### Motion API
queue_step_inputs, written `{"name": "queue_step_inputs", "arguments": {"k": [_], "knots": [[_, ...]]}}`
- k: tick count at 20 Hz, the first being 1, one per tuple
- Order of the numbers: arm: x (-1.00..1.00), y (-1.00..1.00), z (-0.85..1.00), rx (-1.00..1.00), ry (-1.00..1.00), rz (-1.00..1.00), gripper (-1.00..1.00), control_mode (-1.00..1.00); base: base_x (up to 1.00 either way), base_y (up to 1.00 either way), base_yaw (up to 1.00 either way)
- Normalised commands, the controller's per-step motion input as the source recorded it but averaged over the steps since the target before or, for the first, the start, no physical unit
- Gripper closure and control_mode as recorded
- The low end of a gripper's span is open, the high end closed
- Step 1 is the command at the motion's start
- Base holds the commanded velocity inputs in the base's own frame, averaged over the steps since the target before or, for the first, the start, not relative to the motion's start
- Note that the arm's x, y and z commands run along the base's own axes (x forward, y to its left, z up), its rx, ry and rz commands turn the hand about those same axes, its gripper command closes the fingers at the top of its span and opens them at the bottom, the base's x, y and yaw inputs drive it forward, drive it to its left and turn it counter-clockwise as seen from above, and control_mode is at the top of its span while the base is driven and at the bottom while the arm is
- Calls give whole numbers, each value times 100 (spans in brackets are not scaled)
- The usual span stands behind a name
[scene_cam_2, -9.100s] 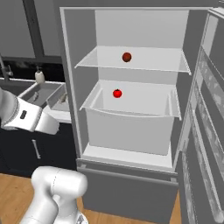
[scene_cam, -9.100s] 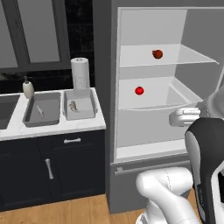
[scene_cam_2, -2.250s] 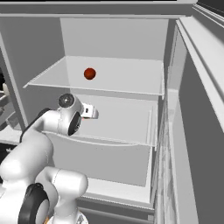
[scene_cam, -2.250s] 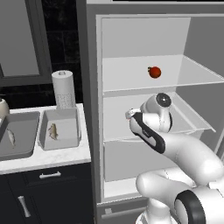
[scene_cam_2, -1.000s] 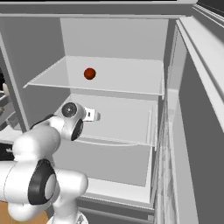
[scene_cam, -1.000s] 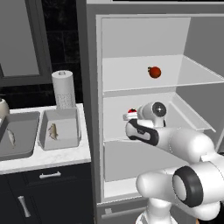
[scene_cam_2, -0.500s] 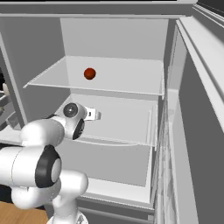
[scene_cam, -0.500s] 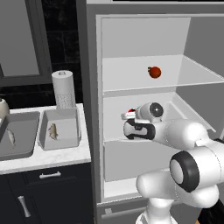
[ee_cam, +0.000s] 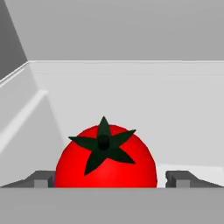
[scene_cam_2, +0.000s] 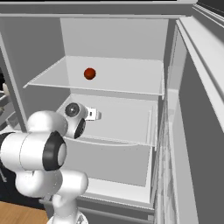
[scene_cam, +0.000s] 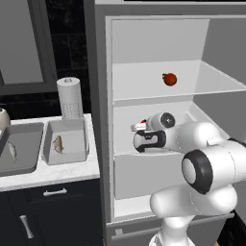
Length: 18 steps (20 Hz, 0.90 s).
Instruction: Place one tomato and one fish in each tupperware on the nearby counter, to pack two identical lunches.
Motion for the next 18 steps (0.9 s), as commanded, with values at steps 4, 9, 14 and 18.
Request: {"name": "queue_step_inputs", "arguments": {"k": [4,9,14,18], "knots": [[16,11,-11,0,0,0,100,-100,0,0,0],[-3,3,-3,0,-3,0,100,-100,0,0,0],[-50,0,3,0,-10,0,100,-100,0,0,0],[-64,0,5,0,-11,0,100,-100,0,0,0]]}}
